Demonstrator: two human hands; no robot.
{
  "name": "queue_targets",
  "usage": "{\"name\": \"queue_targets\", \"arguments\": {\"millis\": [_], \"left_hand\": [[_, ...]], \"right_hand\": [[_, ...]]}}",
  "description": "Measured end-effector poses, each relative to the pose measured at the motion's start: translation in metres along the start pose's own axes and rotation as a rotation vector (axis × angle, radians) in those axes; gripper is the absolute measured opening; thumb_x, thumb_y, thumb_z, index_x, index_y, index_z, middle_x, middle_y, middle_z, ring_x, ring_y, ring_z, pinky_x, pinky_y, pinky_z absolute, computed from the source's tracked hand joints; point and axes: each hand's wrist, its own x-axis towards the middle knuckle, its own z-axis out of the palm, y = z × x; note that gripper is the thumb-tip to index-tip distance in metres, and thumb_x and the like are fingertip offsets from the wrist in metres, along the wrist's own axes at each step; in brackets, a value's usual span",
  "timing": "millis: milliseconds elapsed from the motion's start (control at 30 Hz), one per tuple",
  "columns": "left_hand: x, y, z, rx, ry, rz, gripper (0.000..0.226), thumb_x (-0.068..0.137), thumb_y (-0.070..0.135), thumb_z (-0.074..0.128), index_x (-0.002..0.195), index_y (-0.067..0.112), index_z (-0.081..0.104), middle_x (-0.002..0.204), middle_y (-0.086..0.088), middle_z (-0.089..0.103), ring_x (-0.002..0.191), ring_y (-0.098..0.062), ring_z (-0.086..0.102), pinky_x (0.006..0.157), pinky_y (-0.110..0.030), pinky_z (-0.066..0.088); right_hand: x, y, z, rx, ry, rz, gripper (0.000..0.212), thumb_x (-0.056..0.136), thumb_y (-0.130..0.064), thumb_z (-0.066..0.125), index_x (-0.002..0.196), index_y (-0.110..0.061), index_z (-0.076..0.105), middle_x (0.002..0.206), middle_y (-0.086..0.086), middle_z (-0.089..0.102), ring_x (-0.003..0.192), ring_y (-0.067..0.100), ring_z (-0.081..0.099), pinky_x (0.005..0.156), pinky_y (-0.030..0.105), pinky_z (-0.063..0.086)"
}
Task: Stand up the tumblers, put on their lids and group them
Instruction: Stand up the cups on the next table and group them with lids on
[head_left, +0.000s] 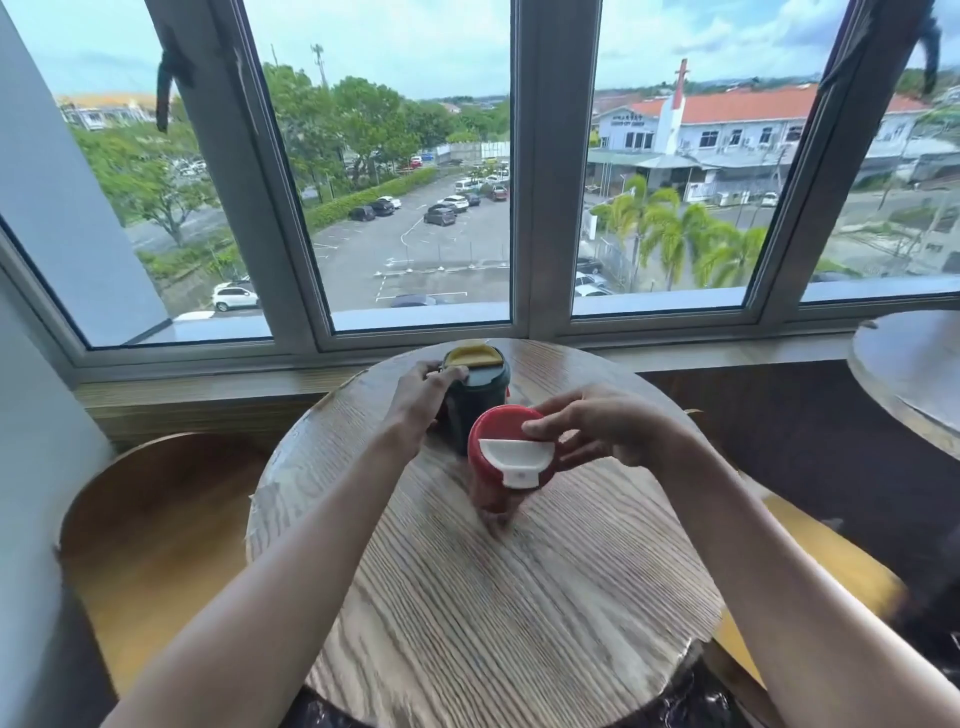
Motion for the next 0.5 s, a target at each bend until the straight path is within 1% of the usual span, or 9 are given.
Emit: {"name": "queue_targets", "arguments": {"millis": [67,167,300,333,400,433,500], "left_hand": [[0.002,0.0,-0.001,-0.003,-0.008,-0.011,0.042,0.085,0.031,0.068,0.124,0.015,0.059,0.117,-0.012,0.068,0.102,-0.028,0.064,0.081,-0.037,0.048],[0.004,-0.002,-0.003,-0.005,-0.024,-0.018,0.041,0.084,0.032,0.068,0.121,0.018,0.06,0.119,-0.011,0.069,0.112,-0.032,0.065,0.081,-0.038,0.049],[0.007,-0.004,-0.003,-0.017,-0.029,-0.014,0.037,0.085,0.032,0.068,0.118,0.019,0.06,0.118,-0.01,0.069,0.112,-0.031,0.065,0.081,-0.037,0.048],[0.008,-0.005,-0.003,-0.021,-0.027,-0.01,0.034,0.085,0.031,0.068,0.116,0.02,0.061,0.118,-0.011,0.07,0.11,-0.031,0.066,0.081,-0.037,0.048],[0.008,-0.007,-0.003,-0.032,-0.029,-0.005,0.032,0.084,0.031,0.068,0.114,0.02,0.062,0.117,-0.012,0.071,0.1,-0.028,0.066,0.081,-0.037,0.048],[0.009,-0.007,-0.003,-0.039,-0.03,0.001,0.032,0.085,0.03,0.068,0.114,0.019,0.062,0.116,-0.012,0.071,0.095,-0.026,0.065,0.079,-0.036,0.048],[0.007,-0.008,-0.002,-0.037,-0.032,0.021,0.029,0.087,0.029,0.066,0.113,0.019,0.06,0.115,-0.011,0.07,0.091,-0.022,0.063,0.075,-0.032,0.048]], "right_hand": [[0.012,-0.01,-0.007,-0.049,-0.035,0.043,0.03,0.081,-0.013,0.076,0.108,-0.002,0.072,0.093,0.015,0.069,0.069,0.024,0.069,0.066,0.03,0.061],[0.029,-0.02,-0.014,-0.121,-0.096,0.106,0.033,0.082,-0.016,0.075,0.11,-0.001,0.07,0.098,0.016,0.065,0.069,0.022,0.069,0.062,0.027,0.06],[0.048,-0.028,-0.02,-0.192,-0.137,0.137,0.042,0.082,-0.018,0.075,0.117,0.002,0.067,0.104,0.018,0.061,0.077,0.025,0.066,0.069,0.03,0.062],[0.051,-0.03,-0.021,-0.2,-0.132,0.14,0.043,0.082,-0.017,0.075,0.119,0.003,0.066,0.106,0.019,0.061,0.078,0.025,0.066,0.07,0.03,0.062],[0.056,-0.033,-0.023,-0.213,-0.124,0.142,0.043,0.082,-0.017,0.075,0.12,0.002,0.065,0.108,0.019,0.061,0.078,0.025,0.065,0.071,0.03,0.062],[0.058,-0.034,-0.024,-0.214,-0.122,0.142,0.043,0.082,-0.017,0.075,0.119,0.001,0.066,0.109,0.019,0.061,0.079,0.024,0.066,0.071,0.029,0.062],[0.06,-0.033,-0.026,-0.197,-0.118,0.144,0.043,0.082,-0.018,0.076,0.119,0.0,0.066,0.108,0.018,0.061,0.077,0.022,0.066,0.072,0.029,0.062]]}}
